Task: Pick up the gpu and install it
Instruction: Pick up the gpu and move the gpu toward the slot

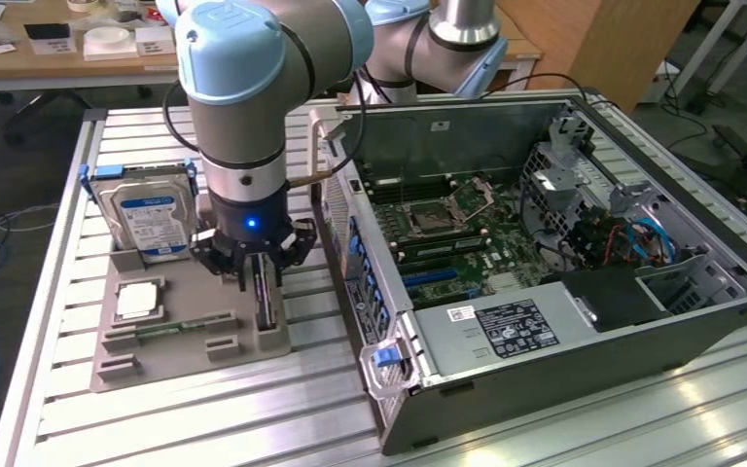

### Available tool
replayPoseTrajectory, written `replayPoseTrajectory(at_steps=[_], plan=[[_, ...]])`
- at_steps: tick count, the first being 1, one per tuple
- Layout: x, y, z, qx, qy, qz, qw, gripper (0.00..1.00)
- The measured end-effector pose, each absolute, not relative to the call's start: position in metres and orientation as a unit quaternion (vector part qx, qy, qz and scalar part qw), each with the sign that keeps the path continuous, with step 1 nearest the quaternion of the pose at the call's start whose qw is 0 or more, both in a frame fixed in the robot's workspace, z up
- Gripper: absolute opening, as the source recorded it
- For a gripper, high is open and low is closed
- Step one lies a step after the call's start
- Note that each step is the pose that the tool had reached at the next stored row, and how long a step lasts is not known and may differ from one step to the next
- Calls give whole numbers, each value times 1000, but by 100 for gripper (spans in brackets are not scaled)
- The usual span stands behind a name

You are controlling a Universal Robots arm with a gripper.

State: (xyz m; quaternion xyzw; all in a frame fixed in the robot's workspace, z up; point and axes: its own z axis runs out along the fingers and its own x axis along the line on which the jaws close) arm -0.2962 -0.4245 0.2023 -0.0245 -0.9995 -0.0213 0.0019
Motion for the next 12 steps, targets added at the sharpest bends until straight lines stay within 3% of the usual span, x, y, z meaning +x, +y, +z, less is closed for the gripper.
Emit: replayPoseTrajectory(at_steps=[2, 5, 12], plan=[[-296, -425, 202, -25, -999, -21, 2, 49], [-296, -425, 202, -25, -999, -21, 2, 36], [-296, -424, 202, -25, -999, -21, 2, 36]])
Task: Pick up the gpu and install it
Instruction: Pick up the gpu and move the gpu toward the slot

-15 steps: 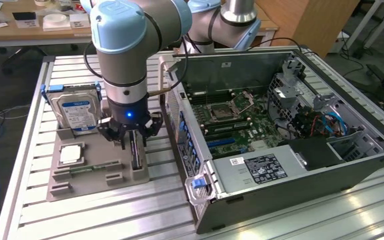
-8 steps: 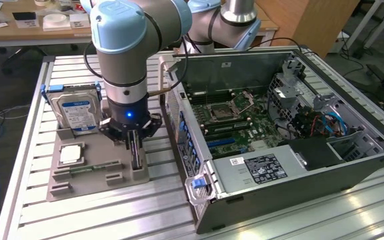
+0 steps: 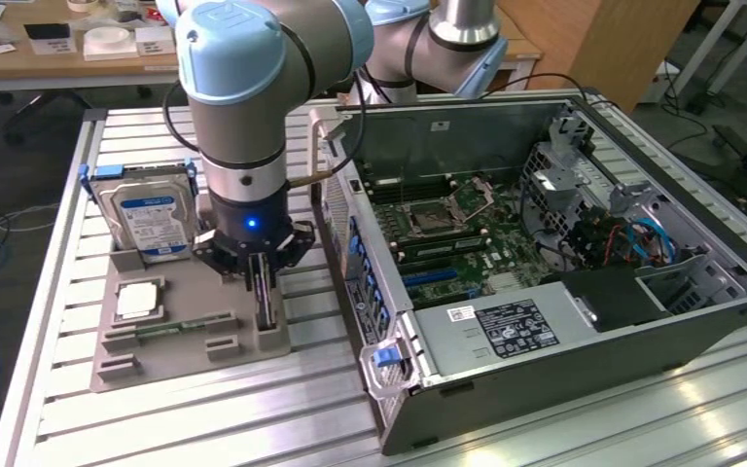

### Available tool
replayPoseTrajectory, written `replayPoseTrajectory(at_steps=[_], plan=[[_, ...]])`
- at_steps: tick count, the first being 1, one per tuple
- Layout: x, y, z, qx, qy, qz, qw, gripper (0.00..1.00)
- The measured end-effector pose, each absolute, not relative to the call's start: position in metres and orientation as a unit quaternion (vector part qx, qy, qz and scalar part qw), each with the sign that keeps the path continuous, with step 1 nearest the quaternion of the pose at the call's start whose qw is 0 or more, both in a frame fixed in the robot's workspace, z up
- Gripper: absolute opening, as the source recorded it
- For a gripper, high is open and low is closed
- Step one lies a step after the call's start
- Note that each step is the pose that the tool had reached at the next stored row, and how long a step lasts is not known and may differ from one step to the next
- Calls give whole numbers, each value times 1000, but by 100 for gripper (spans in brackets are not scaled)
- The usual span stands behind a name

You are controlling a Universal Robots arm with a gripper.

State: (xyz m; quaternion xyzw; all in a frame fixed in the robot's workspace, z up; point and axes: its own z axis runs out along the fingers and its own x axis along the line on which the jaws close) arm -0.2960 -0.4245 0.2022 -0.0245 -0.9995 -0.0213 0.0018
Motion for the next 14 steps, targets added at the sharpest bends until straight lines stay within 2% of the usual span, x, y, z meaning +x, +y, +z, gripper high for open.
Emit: replayPoseTrajectory(at_steps=[4, 5, 14], plan=[[-295, -425, 202, -25, -999, -21, 2, 34], [-295, -425, 202, -25, -999, -21, 2, 28], [-295, -424, 202, -25, -999, -21, 2, 28]])
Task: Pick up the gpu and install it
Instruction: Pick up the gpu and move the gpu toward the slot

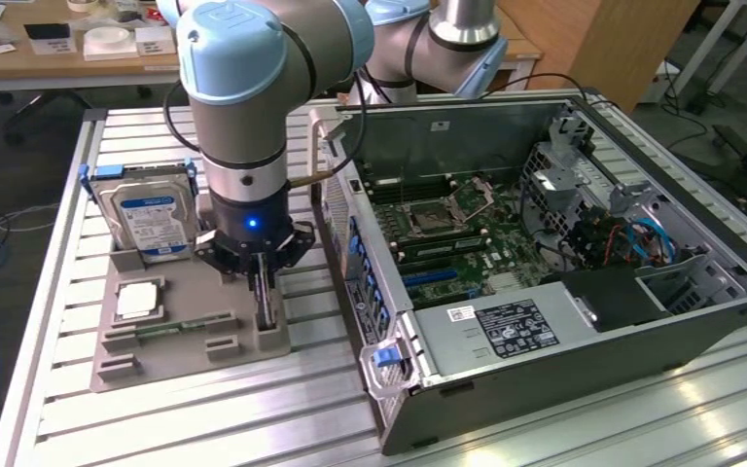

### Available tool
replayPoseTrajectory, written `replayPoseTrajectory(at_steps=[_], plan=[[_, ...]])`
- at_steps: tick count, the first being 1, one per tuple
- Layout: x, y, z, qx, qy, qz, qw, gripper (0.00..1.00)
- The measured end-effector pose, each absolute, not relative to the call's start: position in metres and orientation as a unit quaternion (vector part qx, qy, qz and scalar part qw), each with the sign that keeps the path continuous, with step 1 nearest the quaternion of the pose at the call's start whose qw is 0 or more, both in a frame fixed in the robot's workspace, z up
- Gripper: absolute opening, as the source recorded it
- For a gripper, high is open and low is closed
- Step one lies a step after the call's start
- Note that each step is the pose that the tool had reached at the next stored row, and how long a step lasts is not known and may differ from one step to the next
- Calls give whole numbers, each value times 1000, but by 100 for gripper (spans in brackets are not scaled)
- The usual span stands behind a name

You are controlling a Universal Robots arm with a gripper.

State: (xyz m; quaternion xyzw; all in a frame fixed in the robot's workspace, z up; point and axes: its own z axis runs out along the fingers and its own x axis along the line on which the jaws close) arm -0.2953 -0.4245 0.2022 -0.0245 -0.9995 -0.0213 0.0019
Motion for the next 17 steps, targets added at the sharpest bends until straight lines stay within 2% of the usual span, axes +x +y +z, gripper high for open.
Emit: replayPoseTrajectory(at_steps=[7, 17], plan=[[-295, -424, 204, -25, -999, -22, 2, 28], [-296, -425, 229, -25, -999, -23, 2, 28]])
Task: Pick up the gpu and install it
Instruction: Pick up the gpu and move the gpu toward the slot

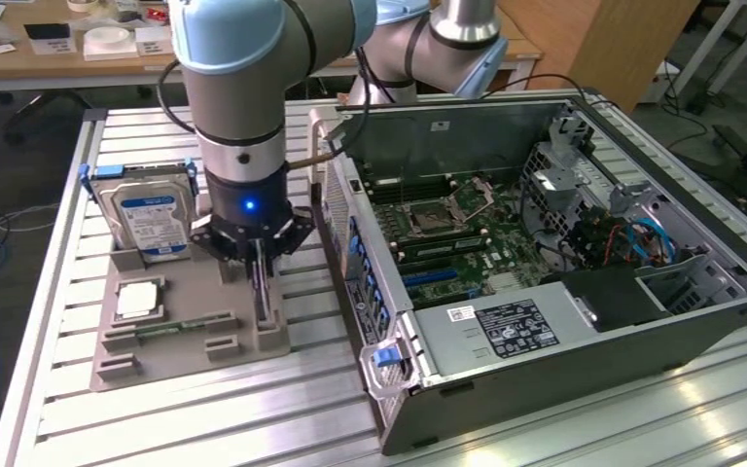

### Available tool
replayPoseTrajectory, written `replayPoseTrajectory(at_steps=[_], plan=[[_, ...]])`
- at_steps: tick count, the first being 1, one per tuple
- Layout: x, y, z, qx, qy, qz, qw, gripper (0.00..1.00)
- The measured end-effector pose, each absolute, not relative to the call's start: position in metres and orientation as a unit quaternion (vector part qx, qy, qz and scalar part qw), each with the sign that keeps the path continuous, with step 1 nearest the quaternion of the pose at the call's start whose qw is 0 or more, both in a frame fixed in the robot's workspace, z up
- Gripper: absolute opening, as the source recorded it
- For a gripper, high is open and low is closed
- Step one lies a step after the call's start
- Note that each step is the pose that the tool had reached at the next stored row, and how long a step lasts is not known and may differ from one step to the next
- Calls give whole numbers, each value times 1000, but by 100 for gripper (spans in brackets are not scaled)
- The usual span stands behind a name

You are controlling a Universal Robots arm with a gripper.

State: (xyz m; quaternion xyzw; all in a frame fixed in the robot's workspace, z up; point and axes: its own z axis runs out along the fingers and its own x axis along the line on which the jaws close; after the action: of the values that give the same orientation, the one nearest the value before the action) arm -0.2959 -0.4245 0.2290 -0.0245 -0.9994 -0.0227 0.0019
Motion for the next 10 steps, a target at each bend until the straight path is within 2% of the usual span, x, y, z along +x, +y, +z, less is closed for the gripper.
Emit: replayPoseTrajectory(at_steps=[10], plan=[[-296, -424, 266, -25, -999, -23, 2, 28]])
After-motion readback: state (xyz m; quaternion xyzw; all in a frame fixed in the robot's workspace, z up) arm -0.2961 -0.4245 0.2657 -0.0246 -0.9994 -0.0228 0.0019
